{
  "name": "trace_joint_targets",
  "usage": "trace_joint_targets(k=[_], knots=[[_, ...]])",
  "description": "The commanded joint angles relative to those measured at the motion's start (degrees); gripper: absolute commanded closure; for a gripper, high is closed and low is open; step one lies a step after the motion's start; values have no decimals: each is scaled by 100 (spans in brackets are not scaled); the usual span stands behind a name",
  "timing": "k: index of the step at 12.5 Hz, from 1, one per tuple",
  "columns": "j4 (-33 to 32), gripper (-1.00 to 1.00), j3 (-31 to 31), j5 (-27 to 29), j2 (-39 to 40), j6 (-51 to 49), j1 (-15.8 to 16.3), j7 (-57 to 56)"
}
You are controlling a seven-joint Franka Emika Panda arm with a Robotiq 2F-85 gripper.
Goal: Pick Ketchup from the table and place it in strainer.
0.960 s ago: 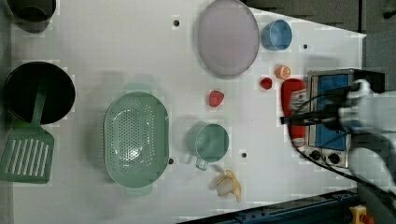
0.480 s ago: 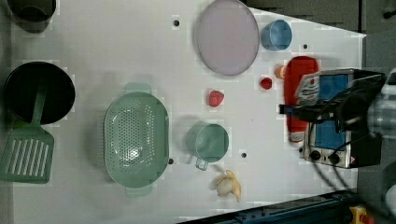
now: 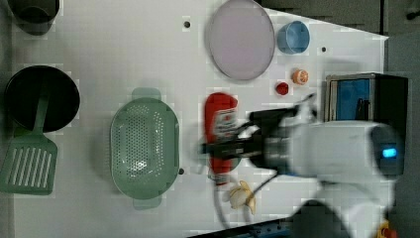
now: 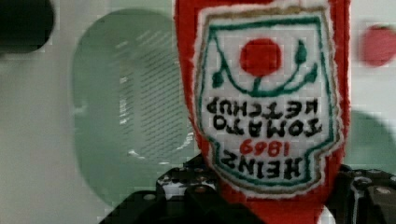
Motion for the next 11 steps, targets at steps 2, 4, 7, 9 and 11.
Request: trace_joint_targets(k=[2,4,7,9,11], knots=[[57,-26,289,-45,929,1569,147,1376],[68,-34,292,-52,1520,2110,233,1430],[231,-100,299,-72,2158,2669,352,1434],[353,-100,354,-73,2061,2617,358,1616],[454,-100,371,-73,1596,2264,349,2221]])
